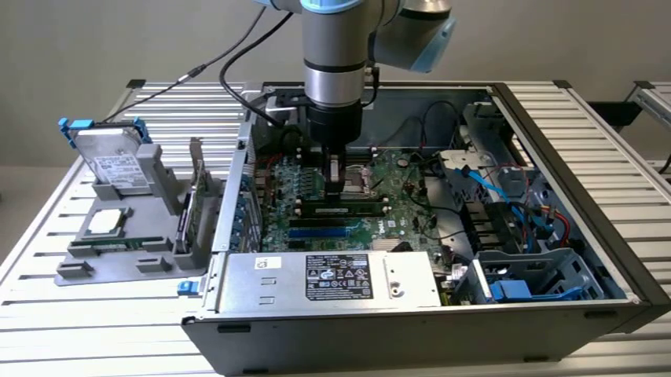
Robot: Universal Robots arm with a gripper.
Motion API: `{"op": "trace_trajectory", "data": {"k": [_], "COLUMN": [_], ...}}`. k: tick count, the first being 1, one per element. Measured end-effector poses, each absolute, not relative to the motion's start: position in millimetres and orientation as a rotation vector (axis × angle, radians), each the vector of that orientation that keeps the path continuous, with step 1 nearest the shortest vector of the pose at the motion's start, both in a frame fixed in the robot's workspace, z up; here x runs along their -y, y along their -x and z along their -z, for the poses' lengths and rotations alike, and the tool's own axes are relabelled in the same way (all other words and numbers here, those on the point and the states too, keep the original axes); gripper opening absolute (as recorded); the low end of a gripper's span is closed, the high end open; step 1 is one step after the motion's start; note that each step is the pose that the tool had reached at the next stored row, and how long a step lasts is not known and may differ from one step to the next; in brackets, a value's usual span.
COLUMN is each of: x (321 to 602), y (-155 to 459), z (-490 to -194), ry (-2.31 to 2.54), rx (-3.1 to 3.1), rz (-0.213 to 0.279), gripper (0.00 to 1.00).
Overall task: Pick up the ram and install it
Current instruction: 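Press down the ram until it locks into place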
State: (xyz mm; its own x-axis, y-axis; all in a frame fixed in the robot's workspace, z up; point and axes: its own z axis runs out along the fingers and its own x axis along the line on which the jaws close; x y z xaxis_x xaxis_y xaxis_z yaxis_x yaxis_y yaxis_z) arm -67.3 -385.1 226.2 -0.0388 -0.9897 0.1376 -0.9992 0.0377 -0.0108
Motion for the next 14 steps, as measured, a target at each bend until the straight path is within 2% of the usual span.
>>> {"op": "trace_trajectory", "data": {"k": [14], "x": [385.0], "y": [67.2], "z": [-227.3], "ry": [-2.111], "rx": [2.196], "rz": [-0.157], "gripper": [0.1]}}
